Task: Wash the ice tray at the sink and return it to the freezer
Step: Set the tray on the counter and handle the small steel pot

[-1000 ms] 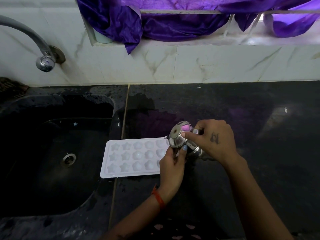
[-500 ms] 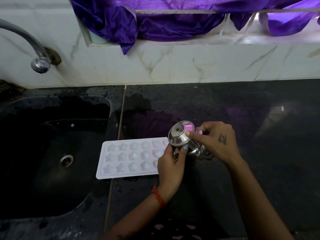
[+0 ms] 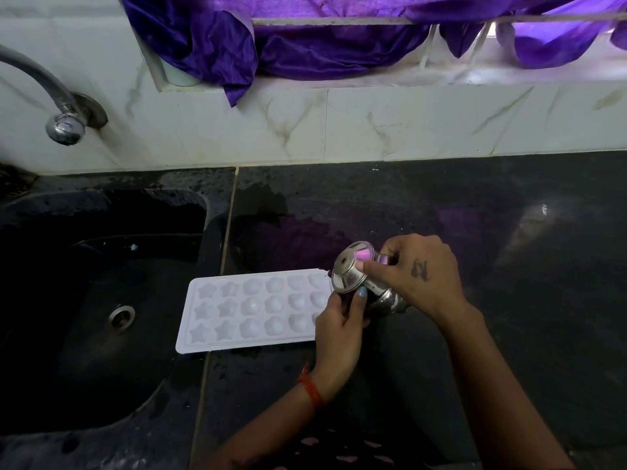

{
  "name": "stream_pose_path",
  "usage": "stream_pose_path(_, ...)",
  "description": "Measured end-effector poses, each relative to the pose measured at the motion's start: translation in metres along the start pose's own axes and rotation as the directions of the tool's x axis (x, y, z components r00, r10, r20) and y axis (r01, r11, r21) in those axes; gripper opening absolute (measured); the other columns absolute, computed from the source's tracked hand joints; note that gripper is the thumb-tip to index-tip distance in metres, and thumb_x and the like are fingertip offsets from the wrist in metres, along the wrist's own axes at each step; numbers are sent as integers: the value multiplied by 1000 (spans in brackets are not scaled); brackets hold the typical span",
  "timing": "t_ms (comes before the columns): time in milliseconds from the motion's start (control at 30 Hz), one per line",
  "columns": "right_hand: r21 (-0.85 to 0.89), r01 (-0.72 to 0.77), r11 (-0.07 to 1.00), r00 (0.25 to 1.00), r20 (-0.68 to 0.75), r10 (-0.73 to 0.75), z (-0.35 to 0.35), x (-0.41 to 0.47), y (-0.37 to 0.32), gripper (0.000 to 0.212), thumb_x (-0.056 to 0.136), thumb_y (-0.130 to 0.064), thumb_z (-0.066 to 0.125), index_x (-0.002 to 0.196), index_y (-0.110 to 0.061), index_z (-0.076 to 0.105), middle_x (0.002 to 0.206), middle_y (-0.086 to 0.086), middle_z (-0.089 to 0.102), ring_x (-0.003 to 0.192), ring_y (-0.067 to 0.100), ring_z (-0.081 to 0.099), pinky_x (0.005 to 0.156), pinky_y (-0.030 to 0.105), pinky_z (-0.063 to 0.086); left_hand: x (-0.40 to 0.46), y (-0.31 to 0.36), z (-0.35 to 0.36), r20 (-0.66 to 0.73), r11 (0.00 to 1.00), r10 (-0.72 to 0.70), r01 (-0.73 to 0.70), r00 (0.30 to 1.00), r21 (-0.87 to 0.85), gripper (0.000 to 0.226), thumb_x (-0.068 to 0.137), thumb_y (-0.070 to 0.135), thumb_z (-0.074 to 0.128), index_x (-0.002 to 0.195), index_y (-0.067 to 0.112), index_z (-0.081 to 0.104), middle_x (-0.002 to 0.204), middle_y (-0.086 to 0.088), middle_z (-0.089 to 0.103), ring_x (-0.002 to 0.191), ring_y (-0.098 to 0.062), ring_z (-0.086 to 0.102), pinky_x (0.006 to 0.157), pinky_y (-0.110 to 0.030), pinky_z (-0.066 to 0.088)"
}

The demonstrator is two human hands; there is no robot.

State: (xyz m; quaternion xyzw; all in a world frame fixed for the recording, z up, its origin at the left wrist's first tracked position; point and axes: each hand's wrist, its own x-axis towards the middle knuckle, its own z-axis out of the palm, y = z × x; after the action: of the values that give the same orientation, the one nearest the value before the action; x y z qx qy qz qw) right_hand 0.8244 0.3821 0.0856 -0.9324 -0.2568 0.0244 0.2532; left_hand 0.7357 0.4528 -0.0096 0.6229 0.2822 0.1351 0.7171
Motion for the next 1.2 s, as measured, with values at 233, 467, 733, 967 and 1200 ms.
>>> stream_pose_path(233, -50, 15, 999, 1000, 0, -15, -1, 2, 2, 39, 78, -53, 64, 63, -17, 63, 65, 3, 66, 65, 18, 61, 57, 25, 42, 0, 0, 6, 3, 998, -8, 8, 1000, -57, 7, 95, 26, 52, 97, 28, 59, 98, 6, 69, 95, -10, 67, 83, -29, 57)
stream_pose_path(467, -18, 18, 1000, 1000, 0, -18, 0, 3, 6, 38, 77, -53, 66, 55, -24, 54, 58, -4, 60, 61, 13, 57, 50, 19, 34, 1, -1, 7, -28, 1000, -1, 0, 1000, -17, 20, 95, 27, 52, 111, 17, 60, 102, 2, 70, 96, -10, 67, 85, -30, 56)
stream_pose_path(733, 121, -7, 993, 1000, -28, 10, 6, 4, 18, 36, 75, -50, 70, 53, -26, 55, 53, -8, 58, 59, 11, 57, 51, 22, 34, 1, 0, 6, -74, 992, 64, -55, 995, 114, 22, 88, 48, 55, 103, 34, 62, 90, 10, 72, 89, -5, 67, 85, -37, 56)
stream_pose_path(967, 302, -60, 951, 994, -67, 84, 7, 1, 23, 35, 71, -45, 75, 54, -18, 62, 55, -2, 64, 58, 14, 62, 57, 29, 46, 2, 3, 3, -122, 963, 138, -105, 983, 249, 32, 76, 62, 51, 99, 42, 61, 85, 3, 71, 79, -13, 67, 81, -43, 54)
stream_pose_path(1200, 380, -30, 924, 994, -86, 68, 14, 0, 12, 36, 69, -46, 76, 51, -19, 61, 54, -5, 64, 57, 11, 63, 56, 28, 47, -4, 13, -13, -168, 948, 172, -117, 971, 294, 30, 89, 44, 57, 119, 37, 60, 83, 31, 68, 83, 3, 65, 77, -18, 50)
